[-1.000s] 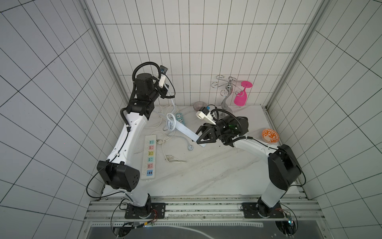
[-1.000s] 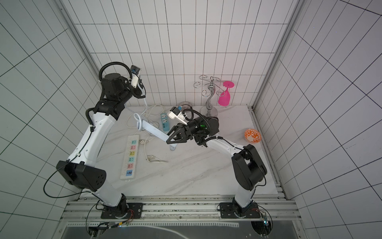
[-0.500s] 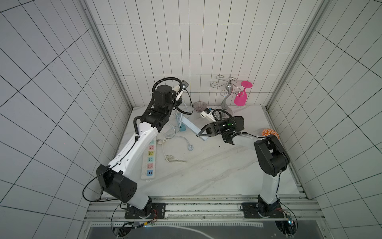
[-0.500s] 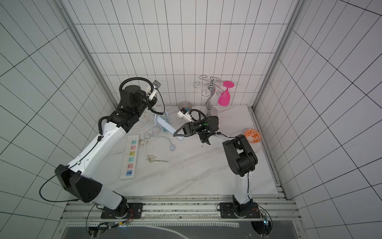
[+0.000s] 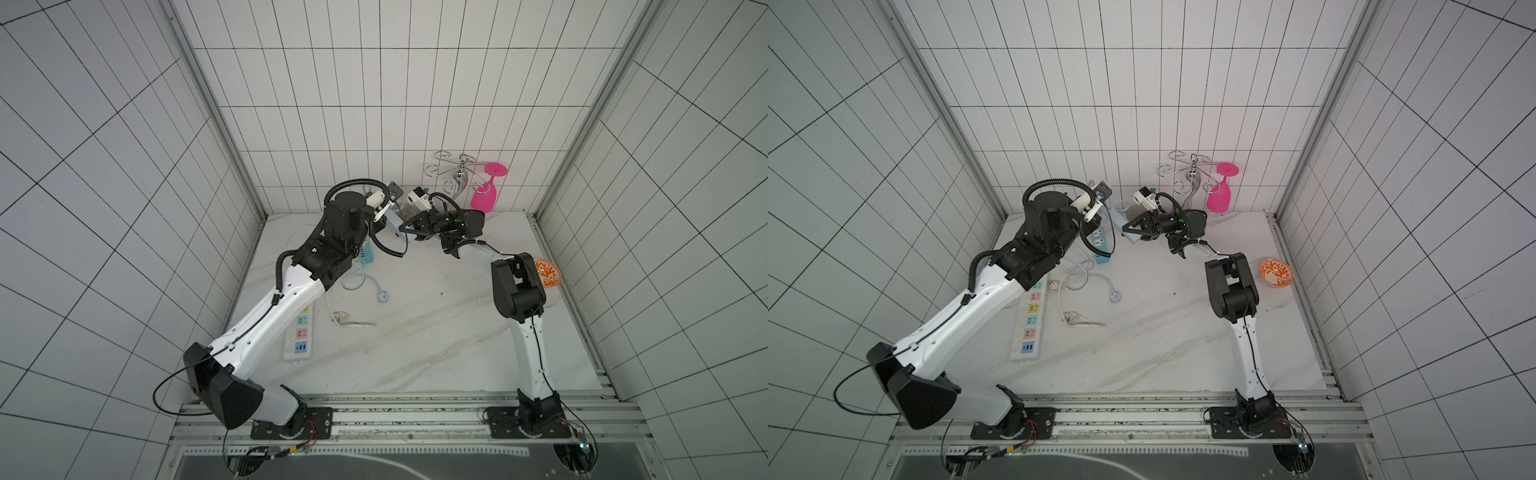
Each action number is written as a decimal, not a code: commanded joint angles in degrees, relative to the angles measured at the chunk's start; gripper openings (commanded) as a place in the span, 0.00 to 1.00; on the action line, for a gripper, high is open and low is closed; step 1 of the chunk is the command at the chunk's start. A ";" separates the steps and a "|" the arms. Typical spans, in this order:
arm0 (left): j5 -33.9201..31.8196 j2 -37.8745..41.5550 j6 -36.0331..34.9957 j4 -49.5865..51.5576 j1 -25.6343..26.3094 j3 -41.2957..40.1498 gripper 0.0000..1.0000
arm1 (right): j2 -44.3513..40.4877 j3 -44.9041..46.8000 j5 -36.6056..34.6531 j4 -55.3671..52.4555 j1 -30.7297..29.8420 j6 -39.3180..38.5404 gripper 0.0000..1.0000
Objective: Wrap the cord around the power strip
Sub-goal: Wrap the power cord around the power strip.
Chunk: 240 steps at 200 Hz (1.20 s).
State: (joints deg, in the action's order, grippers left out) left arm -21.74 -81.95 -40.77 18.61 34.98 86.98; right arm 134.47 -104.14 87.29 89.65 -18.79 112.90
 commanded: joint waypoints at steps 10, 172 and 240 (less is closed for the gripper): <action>-0.79 3.79 2.32 -0.61 1.17 -3.40 0.00 | -1.44 -5.97 -2.06 13.45 3.98 0.15 0.00; 27.34 17.96 21.44 -21.60 1.26 -33.68 0.08 | -28.66 -2.89 -5.70 6.42 8.49 -16.75 0.00; 35.92 17.94 30.02 -30.84 1.15 -42.81 0.13 | -38.47 -3.51 -2.03 -22.04 8.48 -39.59 0.00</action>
State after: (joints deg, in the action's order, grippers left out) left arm 10.35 -62.24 -15.51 -12.53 36.62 47.27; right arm 96.20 -104.77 88.16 73.43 -10.85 78.32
